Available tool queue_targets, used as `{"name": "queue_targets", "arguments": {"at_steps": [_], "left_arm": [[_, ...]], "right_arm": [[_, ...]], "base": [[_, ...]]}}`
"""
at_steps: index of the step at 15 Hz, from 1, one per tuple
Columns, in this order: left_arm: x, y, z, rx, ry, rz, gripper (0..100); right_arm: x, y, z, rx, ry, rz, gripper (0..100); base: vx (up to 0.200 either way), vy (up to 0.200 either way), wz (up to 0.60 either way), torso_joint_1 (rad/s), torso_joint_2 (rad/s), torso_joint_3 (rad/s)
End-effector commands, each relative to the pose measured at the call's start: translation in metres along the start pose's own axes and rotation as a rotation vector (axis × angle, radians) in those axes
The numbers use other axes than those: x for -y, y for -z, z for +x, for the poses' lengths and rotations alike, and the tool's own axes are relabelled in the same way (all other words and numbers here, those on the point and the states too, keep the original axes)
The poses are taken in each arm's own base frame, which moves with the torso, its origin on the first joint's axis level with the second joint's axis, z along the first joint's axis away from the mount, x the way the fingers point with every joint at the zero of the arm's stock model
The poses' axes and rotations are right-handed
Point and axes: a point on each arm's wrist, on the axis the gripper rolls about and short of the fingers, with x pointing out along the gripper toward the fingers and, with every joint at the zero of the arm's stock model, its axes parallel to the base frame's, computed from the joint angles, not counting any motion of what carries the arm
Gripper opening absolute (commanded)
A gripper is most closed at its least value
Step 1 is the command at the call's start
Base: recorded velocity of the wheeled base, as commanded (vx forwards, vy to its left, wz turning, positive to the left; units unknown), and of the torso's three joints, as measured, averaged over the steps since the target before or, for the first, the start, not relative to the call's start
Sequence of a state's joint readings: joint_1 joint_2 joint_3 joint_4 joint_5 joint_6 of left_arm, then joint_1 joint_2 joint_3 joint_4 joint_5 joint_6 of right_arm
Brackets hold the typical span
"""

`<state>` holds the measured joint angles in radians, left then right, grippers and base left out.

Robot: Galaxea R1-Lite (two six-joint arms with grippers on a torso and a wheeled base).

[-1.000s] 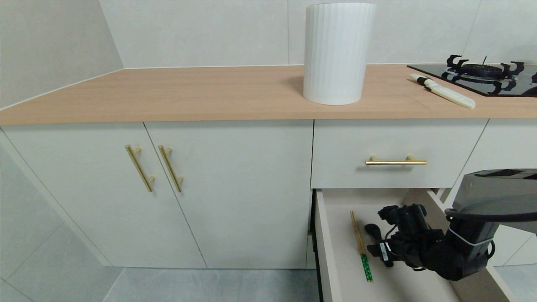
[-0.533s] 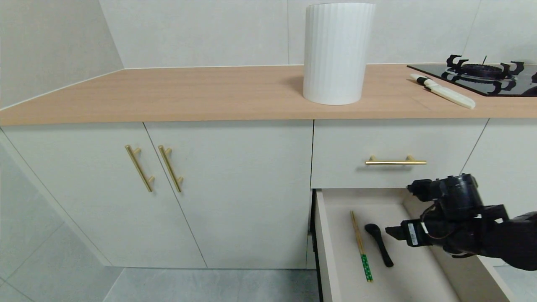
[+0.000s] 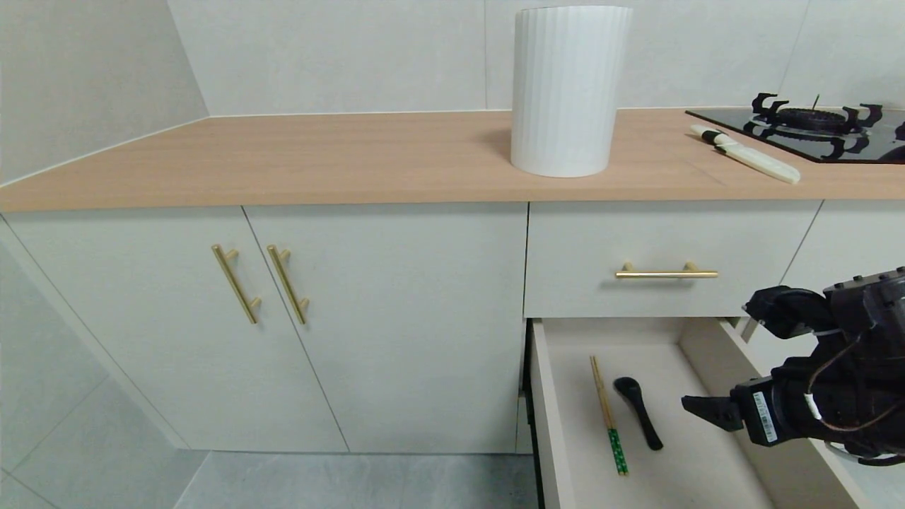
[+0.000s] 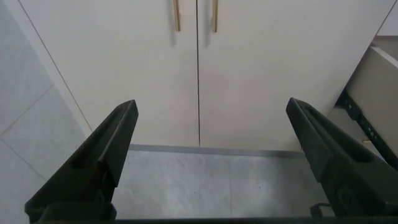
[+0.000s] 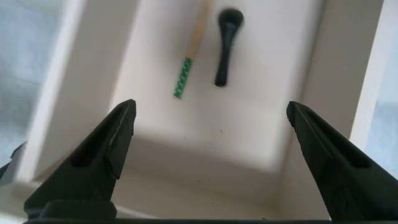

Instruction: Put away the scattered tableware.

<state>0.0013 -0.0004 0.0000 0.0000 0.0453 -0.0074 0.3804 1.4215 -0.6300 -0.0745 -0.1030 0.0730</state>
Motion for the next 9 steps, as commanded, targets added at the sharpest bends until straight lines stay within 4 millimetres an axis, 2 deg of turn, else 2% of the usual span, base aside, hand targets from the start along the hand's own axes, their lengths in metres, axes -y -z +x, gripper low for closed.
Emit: {"name": "queue_targets", "arguments": {"at_steps": [1, 9], "left_arm": [[0.0000, 0.0000, 0.0000, 0.000, -0.001, 0.000, 100], [0.0000, 0.0000, 0.0000, 0.000, -0.001, 0.000, 100]], "right_arm": [[-0.0012, 0.0008, -0.0058, 0.018, -0.007, -0.005, 100], [-0.0064, 0.0070, -0.0056, -0.037, -0.027, -0.043, 100]], "base": [[-0.200, 0.000, 0.00, 0.007, 0.00, -0.007], [-0.200, 0.000, 0.00, 0.002, 0.00, -0.001]]}}
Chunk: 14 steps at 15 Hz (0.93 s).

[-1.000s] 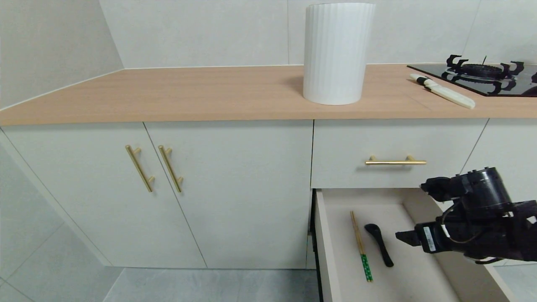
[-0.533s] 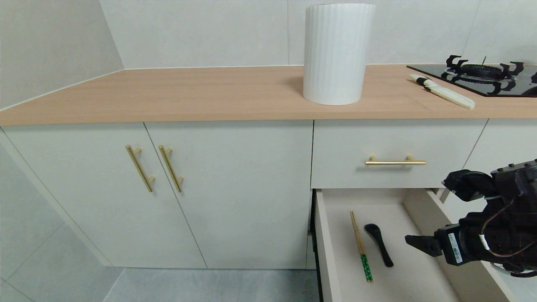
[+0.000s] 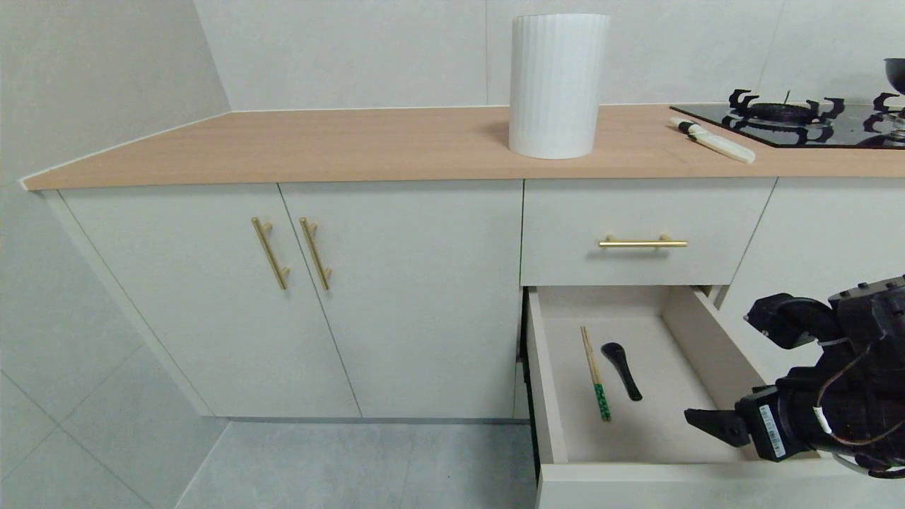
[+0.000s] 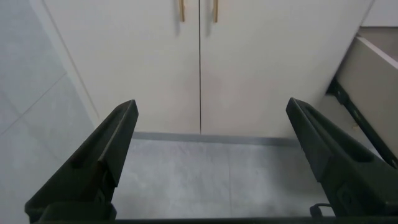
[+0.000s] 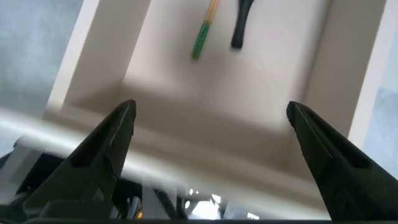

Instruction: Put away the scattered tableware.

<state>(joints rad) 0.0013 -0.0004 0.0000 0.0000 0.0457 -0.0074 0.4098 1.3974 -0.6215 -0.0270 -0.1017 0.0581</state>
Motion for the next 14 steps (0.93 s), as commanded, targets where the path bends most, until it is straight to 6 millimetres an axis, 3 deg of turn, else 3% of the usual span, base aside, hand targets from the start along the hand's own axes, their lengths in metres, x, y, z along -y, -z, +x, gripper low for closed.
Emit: {"name": "queue_targets", "arguments": {"at_steps": [1, 4, 8, 11, 14], "left_arm": [[0.000, 0.000, 0.000, 0.000, -0.001, 0.000, 100], [0.000, 0.000, 0.000, 0.000, -0.001, 0.000, 100], [0.000, 0.000, 0.000, 0.000, -0.001, 0.000, 100], [0.000, 0.000, 0.000, 0.000, -0.001, 0.000, 100], [0.000, 0.000, 0.000, 0.000, -0.001, 0.000, 100]], "right_arm": [[-0.003, 0.002, 0.001, -0.022, -0.013, -0.012, 100], [-0.013, 0.011, 0.003, -0.107, -0.050, -0.056, 100], [-0.026, 0.032, 0.032, -0.283, -0.070, -0.121, 100], [-0.033, 0.037, 0.032, -0.311, -0.119, -0.144, 100], [-0.036, 0.038, 0.046, -0.352, -0.103, -0.141, 100]], "base": [[0.000, 0.000, 0.00, 0.000, 0.00, 0.000], [0.000, 0.000, 0.00, 0.000, 0.00, 0.000], [0.000, 0.000, 0.00, 0.000, 0.00, 0.000], [0.000, 0.000, 0.00, 0.000, 0.00, 0.000], [0.000, 0.000, 0.00, 0.000, 0.00, 0.000]]}}
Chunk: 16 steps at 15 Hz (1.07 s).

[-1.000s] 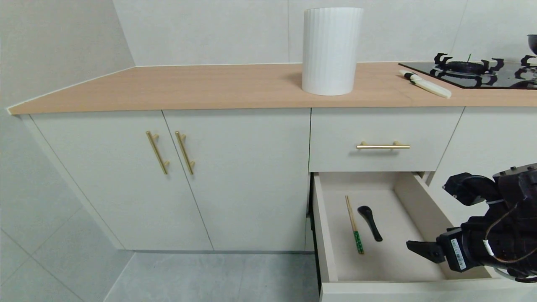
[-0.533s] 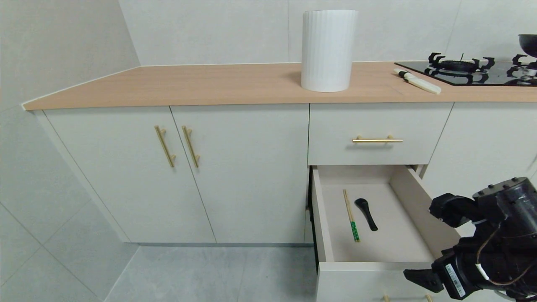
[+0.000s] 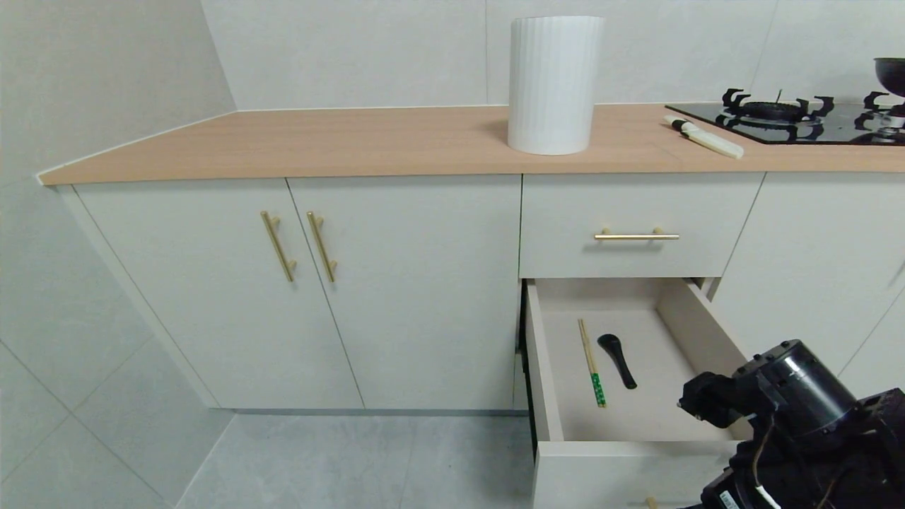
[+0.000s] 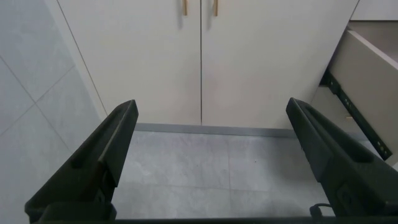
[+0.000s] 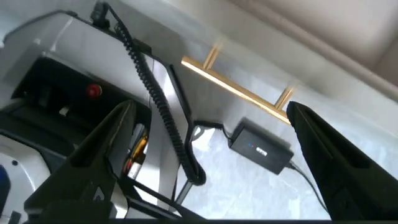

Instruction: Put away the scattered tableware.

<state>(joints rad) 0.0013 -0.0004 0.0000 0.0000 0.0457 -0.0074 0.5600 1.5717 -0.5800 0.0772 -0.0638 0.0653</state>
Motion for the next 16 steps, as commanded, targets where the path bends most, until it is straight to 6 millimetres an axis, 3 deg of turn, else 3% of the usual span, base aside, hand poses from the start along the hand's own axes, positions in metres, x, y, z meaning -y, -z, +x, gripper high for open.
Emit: {"name": "queue_targets", "arguments": {"at_steps": [1, 9, 13, 16], "left_arm": [[0.000, 0.000, 0.000, 0.000, -0.001, 0.000, 100], [0.000, 0.000, 0.000, 0.000, -0.001, 0.000, 100], [0.000, 0.000, 0.000, 0.000, -0.001, 0.000, 100], [0.000, 0.000, 0.000, 0.000, -0.001, 0.000, 100]], "right_arm": [[0.000, -0.004, 0.013, -0.044, 0.010, 0.006, 100], [0.011, -0.033, 0.048, -0.067, 0.174, 0.275, 100], [0.012, -0.046, 0.056, -0.029, 0.225, 0.365, 100], [0.025, -0.058, 0.069, 0.047, 0.291, 0.418, 100]], "base": [[0.000, 0.000, 0.00, 0.000, 0.00, 0.000], [0.000, 0.000, 0.00, 0.000, 0.00, 0.000], [0.000, 0.000, 0.00, 0.000, 0.00, 0.000], [0.000, 0.000, 0.00, 0.000, 0.00, 0.000]]}}
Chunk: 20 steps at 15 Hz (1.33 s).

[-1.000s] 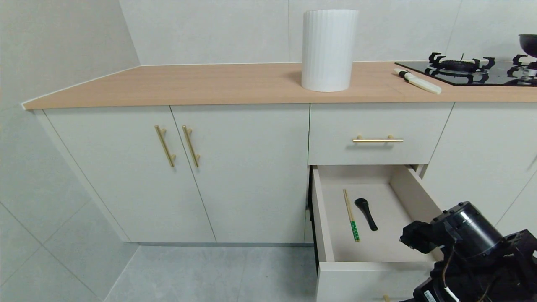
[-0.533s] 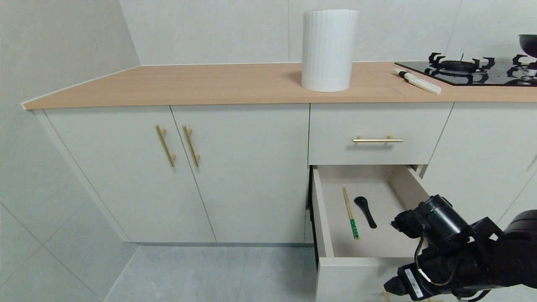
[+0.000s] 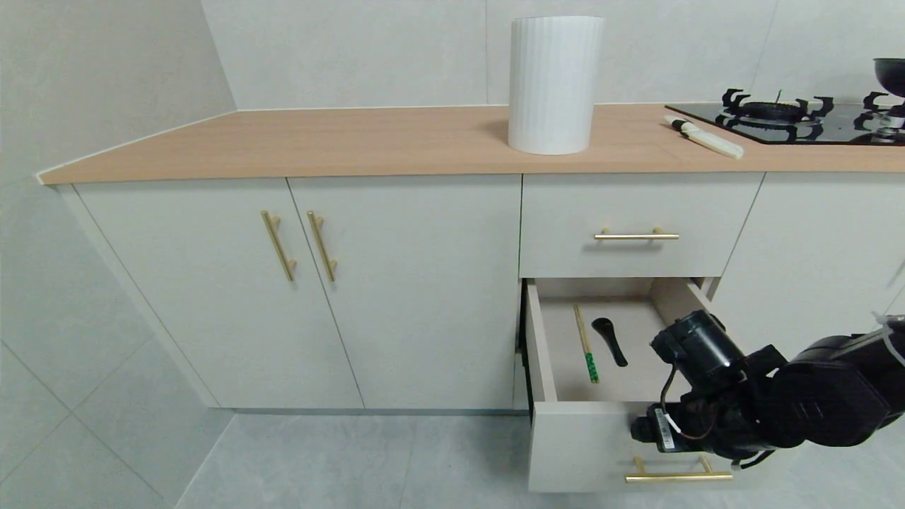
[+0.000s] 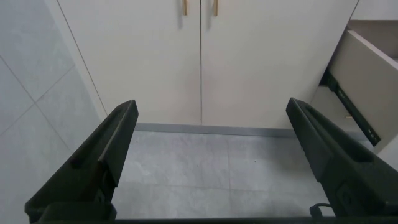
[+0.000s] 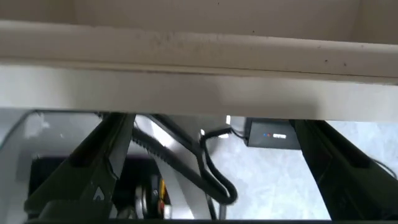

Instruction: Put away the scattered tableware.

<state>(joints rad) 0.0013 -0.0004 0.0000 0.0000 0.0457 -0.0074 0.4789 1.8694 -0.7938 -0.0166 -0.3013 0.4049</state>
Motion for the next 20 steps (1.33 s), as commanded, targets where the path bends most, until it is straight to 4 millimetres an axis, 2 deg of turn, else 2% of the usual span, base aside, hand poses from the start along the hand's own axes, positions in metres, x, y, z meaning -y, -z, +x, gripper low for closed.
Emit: {"name": "queue_targets", "arguments": {"at_steps": [1, 4, 9, 16, 20], "left_arm": [[0.000, 0.000, 0.000, 0.000, -0.001, 0.000, 100], [0.000, 0.000, 0.000, 0.000, -0.001, 0.000, 100], [0.000, 0.000, 0.000, 0.000, -0.001, 0.000, 100], [0.000, 0.000, 0.000, 0.000, -0.001, 0.000, 100], [0.000, 0.000, 0.000, 0.000, -0.001, 0.000, 100]], "right_arm": [[0.001, -0.005, 0.014, 0.025, 0.029, 0.024, 100], [0.000, -0.014, 0.019, 0.099, 0.008, 0.052, 100], [-0.005, -0.035, 0.044, 0.223, -0.022, 0.095, 100], [0.001, -0.078, 0.060, 0.369, -0.023, 0.080, 100], [0.001, -0.090, 0.082, 0.420, -0.010, 0.052, 100]], "base": [[0.000, 0.000, 0.00, 0.000, 0.00, 0.000], [0.000, 0.000, 0.00, 0.000, 0.00, 0.000], [0.000, 0.000, 0.00, 0.000, 0.00, 0.000], [0.000, 0.000, 0.00, 0.000, 0.00, 0.000], [0.000, 0.000, 0.00, 0.000, 0.00, 0.000]]}}
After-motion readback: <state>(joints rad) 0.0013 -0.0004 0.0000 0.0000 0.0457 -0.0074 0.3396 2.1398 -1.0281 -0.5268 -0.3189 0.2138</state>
